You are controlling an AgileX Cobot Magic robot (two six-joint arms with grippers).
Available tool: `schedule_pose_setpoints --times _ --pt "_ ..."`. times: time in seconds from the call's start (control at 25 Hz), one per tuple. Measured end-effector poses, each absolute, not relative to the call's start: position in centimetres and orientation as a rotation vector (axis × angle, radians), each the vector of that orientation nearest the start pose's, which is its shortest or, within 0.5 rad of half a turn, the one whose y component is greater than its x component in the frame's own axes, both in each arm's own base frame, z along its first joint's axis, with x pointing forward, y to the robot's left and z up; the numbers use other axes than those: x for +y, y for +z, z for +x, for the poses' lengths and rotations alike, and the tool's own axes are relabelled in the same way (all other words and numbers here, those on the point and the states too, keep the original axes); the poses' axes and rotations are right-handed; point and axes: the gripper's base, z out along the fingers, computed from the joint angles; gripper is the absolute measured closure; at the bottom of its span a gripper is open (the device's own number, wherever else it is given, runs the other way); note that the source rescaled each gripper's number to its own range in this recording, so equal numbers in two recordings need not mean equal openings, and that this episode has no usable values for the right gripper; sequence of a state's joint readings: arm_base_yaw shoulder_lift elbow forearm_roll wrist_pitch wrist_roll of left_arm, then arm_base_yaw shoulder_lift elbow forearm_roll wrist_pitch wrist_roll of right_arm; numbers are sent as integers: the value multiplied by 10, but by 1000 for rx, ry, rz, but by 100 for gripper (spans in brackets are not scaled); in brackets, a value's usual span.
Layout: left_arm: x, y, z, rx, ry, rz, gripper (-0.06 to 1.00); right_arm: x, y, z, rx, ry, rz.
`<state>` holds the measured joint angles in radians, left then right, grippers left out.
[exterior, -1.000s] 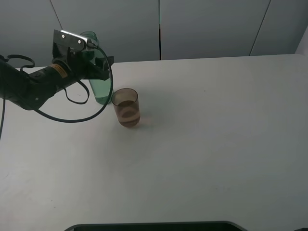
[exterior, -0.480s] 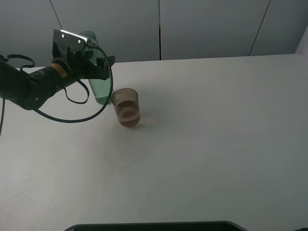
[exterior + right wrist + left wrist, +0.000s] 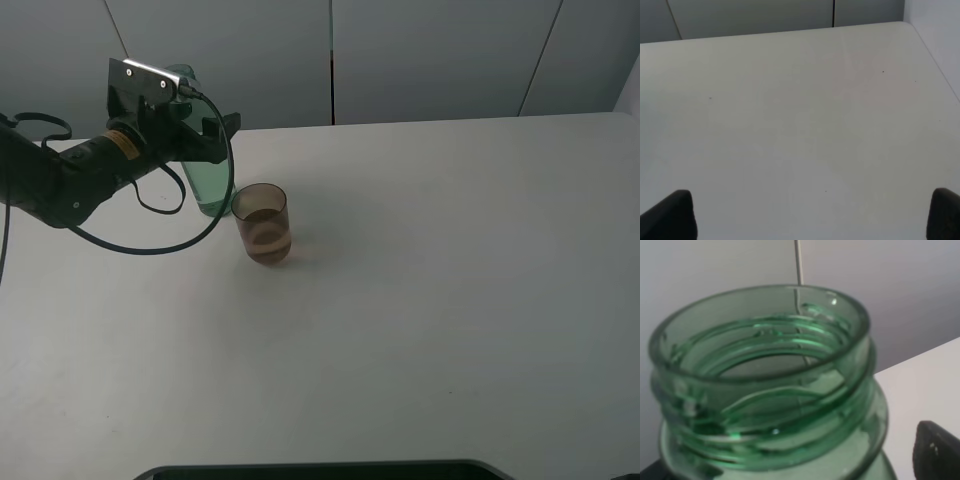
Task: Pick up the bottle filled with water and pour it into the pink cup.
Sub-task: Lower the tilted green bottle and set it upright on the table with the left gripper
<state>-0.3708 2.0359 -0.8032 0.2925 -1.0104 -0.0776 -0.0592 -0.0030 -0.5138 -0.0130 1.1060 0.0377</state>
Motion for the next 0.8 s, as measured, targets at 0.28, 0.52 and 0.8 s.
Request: schedule_pose_setpoints --times 0.28,0.52,0.8 --pt "-155 162 336 1567 -433 564 -5 -1 277 -9 2070 -29 101" --pt "-151 204 329 1500 -408 561 -5 -1 277 -9 2070 -29 101" --pt "-133 246 334 1695 -306 394 -5 -1 277 -9 2070 -29 101"
